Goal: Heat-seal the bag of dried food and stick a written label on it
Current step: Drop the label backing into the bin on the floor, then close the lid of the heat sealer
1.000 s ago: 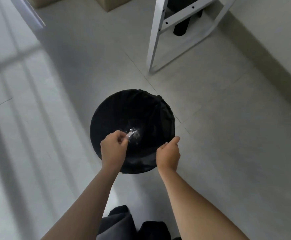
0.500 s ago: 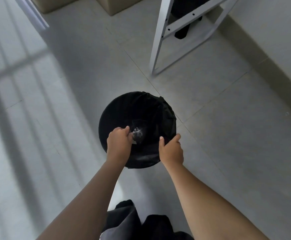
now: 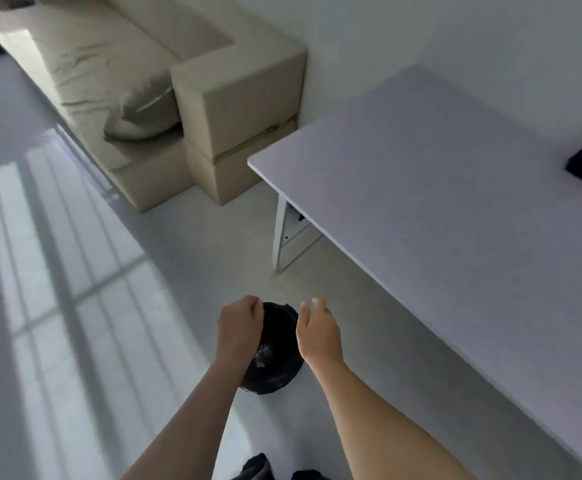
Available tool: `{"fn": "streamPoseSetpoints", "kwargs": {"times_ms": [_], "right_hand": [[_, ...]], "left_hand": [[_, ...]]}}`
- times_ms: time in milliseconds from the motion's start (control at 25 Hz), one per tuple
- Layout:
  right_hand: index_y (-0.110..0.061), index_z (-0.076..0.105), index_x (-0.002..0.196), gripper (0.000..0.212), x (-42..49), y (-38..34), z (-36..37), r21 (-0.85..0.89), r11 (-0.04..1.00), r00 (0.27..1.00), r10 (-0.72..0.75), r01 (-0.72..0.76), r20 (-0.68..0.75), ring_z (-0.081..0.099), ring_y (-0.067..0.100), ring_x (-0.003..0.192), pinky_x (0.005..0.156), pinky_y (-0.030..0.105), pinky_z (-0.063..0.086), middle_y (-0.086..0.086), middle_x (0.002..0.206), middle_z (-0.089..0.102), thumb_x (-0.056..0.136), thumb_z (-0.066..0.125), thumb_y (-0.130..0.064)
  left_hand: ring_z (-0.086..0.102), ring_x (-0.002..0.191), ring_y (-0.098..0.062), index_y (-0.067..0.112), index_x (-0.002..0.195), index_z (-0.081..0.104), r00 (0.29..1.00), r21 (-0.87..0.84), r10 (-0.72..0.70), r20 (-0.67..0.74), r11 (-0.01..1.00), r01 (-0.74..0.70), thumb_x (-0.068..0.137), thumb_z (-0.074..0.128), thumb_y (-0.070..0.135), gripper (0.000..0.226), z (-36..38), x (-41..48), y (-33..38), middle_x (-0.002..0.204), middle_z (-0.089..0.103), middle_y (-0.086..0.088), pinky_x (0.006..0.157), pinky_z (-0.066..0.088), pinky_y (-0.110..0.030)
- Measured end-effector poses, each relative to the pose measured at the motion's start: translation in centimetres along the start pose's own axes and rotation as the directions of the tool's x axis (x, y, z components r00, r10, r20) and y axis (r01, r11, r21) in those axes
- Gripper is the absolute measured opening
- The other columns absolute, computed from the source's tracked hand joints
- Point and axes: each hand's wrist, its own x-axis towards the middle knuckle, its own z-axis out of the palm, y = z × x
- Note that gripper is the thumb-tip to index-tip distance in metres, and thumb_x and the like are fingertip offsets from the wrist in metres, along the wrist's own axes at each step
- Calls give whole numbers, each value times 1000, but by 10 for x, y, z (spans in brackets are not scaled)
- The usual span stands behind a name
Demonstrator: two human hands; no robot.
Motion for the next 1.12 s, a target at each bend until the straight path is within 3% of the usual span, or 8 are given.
{"fn": "streamPoseSetpoints", "kwargs": {"times_ms": [80,200,280,520,680,880,1000,1120], "right_hand": [[-7,46,105,30,-6,-23,-62,33,998,993,-52,56,-109,60,35,94,68,31,39,15,98,61,99,29,-32],[-7,45,119,37,-6,-36,-153,44,998,951,-34,50,-308,58,35,101,78,38,45,17,111,60,99,30,-34],[-6,44,121,39,-9,-21,-216,52,998,886,-4,32,-464,57,36,102,81,40,47,18,115,59,99,30,-35],[-5,45,120,37,-46,104,-369,131,981,646,191,-140,-739,56,34,100,74,37,45,19,112,58,98,32,-31],[-1,48,112,33,-73,224,-439,243,932,448,344,-268,-825,55,38,99,72,37,43,22,106,59,97,37,-28],[-2,46,119,39,-91,354,-496,387,795,280,548,-466,-788,49,34,110,79,40,46,17,117,54,95,43,-33],[1,40,123,49,-96,419,-517,408,675,254,659,-615,-708,47,32,112,83,39,46,17,122,48,91,50,-36],[1,38,122,56,-97,469,-523,380,598,316,746,-706,-587,49,29,112,90,33,42,16,123,48,88,56,-39]], "left_hand": [[59,64,-34,-4,74,64,988,-60,154,-2,986,-154,90,49,10,26,-23,-11,61,68,65,-19,62,47,-41],[48,52,-29,-5,67,60,925,-63,379,15,924,-378,91,50,9,29,-23,-14,144,56,56,-19,57,40,-37],[44,52,-27,-2,65,56,851,-78,523,59,852,-518,91,48,10,30,-6,-25,207,55,52,-18,58,38,-36],[60,76,-38,-6,93,63,598,-180,772,215,634,-752,98,41,17,32,94,-105,353,78,65,-23,66,41,-33],[58,113,-31,-2,122,58,483,-273,796,366,588,-762,99,40,20,36,191,-166,421,121,64,-17,94,43,-31],[52,122,-29,2,129,52,384,-255,752,535,577,-776,98,40,18,37,315,-219,499,130,58,-16,102,38,-32],[47,127,-30,2,135,44,405,-212,663,629,648,-732,97,39,9,39,382,-235,539,137,51,-17,105,34,-31],[41,131,-31,0,138,38,465,-146,595,655,704,-695,94,35,-1,44,430,-237,560,142,44,-18,108,31,-32]]}}
